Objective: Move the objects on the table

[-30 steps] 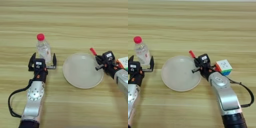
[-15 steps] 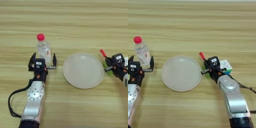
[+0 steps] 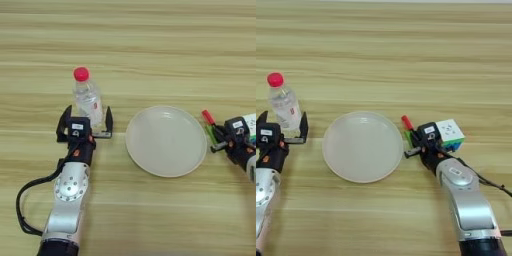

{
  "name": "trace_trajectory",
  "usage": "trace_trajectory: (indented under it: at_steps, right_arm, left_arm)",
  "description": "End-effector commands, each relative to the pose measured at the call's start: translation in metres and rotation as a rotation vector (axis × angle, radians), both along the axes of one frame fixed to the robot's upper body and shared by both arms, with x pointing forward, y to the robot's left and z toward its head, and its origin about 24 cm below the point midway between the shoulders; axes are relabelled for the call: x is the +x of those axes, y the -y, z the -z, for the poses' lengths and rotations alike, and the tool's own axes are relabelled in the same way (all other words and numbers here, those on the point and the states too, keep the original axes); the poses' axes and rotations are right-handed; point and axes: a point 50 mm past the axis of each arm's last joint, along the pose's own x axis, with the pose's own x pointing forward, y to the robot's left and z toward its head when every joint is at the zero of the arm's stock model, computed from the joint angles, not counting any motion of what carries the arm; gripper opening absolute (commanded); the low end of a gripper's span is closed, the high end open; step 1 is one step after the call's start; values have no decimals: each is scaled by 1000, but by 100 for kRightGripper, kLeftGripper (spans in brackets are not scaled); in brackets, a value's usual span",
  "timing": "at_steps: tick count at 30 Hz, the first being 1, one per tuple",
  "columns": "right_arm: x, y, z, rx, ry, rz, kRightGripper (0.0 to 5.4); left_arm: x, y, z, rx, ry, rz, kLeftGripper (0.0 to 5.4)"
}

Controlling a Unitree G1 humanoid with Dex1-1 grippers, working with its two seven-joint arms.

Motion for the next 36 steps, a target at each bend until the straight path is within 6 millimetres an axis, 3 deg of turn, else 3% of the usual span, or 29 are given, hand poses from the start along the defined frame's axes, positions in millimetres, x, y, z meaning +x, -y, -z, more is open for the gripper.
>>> trace_trajectory:
  at_steps: [1,23,24,36]
  right_arm:
    - [1,7,-1,-15,8,19,48]
    - [1,17,7,-17,-13,58,48]
    - [1,17,7,-17,-13,58,84]
    - [0,7,-9,7,80,16,219]
  left_arm:
    - [1,1,0,10,-10,0,540]
    - [0,0,0,12,-9,0,540]
    - [0,0,0,12,-9,0,540]
    - [1,0,0,12,-10,-1,540]
